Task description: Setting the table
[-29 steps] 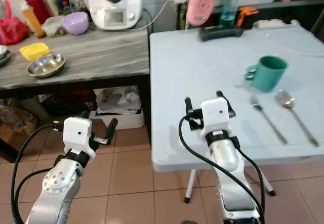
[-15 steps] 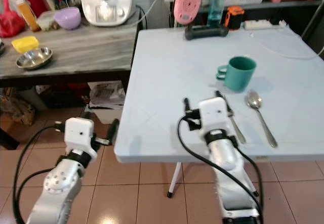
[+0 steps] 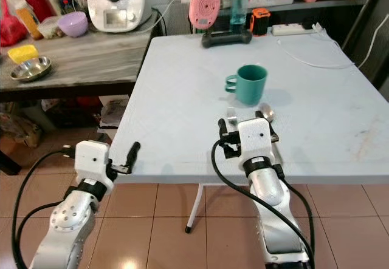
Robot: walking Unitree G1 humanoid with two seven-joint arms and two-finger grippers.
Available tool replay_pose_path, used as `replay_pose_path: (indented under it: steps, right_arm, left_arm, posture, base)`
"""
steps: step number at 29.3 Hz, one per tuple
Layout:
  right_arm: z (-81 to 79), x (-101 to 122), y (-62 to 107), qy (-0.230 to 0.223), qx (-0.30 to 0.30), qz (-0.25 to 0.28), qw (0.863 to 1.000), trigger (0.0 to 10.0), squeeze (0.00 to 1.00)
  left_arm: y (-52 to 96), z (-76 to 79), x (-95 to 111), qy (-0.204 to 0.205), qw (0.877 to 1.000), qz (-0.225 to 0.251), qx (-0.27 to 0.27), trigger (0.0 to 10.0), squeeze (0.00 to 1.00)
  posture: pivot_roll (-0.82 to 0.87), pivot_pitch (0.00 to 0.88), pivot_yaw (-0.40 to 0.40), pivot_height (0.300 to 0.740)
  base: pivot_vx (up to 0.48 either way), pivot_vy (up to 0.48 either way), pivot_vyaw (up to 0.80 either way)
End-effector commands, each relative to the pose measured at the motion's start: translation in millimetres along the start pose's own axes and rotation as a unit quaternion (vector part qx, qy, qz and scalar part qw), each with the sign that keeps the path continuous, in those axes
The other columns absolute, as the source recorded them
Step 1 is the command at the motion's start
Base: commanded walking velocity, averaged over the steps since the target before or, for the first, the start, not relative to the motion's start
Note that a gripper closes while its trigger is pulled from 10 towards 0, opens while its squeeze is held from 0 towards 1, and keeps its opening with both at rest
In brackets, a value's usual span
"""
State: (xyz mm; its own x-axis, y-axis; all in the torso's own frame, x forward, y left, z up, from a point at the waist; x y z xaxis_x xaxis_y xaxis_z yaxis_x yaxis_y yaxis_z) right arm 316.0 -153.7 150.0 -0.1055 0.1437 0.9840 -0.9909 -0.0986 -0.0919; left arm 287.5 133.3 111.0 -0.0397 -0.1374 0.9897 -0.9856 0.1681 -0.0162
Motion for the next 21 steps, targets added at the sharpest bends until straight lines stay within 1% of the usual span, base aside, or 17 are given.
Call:
replay_pose_path:
  steps: [1, 8, 15, 16, 21]
  right_arm:
    - [0.7, 0, -1.1, -0.009, -0.005, -0.003, 1.000, 10.0, 0.00]
    - [-5.1, -4, -3.2, -0.023, 0.004, -0.015, 1.000, 10.0, 0.00]
    - [-14.6, -7, -9.3, -0.042, 0.022, -0.025, 0.999, 10.0, 0.00]
    - [-18.1, -8, -11.0, -0.047, 0.027, -0.027, 0.998, 10.0, 0.00]
    - [-24.8, -9, -16.5, -0.053, 0.034, -0.033, 0.997, 10.0, 0.00]
  left_arm:
    - [0.0, 2.9, 0, -0.004, 1.000, -0.001, -0.008, 10.0, 0.00]
    - [-0.4, 3.2, 0, 0.001, 1.000, 0.000, -0.008, 10.0, 0.00]
    - [-0.4, 4.7, 0, 0.005, 1.000, 0.004, -0.012, 10.0, 0.00]
    - [-0.2, 5.3, 0, 0.004, 1.000, 0.004, -0.014, 10.0, 0.00]
    - [1.1, 7.2, 0, 0.008, 1.000, 0.004, -0.020, 10.0, 0.00]
  posture:
    - [-0.14, 0.064, 0.117, 0.740]
    - [-0.14, 0.067, 0.116, 0.740]
    - [-0.14, 0.070, 0.114, 0.740]
    - [-0.13, 0.070, 0.114, 0.740]
    - [-0.12, 0.082, 0.112, 0.740]
  base:
    - [0.000, 0.000, 0.00]
    - [0.000, 0.000, 0.00]
    - [0.000, 0.000, 0.00]
    - [0.000, 0.000, 0.00]
    - [0.000, 0.000, 0.00]
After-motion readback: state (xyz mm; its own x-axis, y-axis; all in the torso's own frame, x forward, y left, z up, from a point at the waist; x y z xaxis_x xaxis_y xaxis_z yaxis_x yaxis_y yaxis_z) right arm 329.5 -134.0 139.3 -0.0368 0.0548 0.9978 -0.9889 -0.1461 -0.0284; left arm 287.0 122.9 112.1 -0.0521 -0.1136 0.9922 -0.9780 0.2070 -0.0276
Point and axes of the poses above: a point about 5 cm out from each wrist's last joint towards the gripper, its own y axis pointing back from the gripper into the wrist, its own x axis along the axis of the wrist's last joint, z = x × y, the point moved 3 cm from there along -y, pointing out of the wrist towards the gripper, and after that the axes turned 4 degrees about -y, right-handed, at the moved point
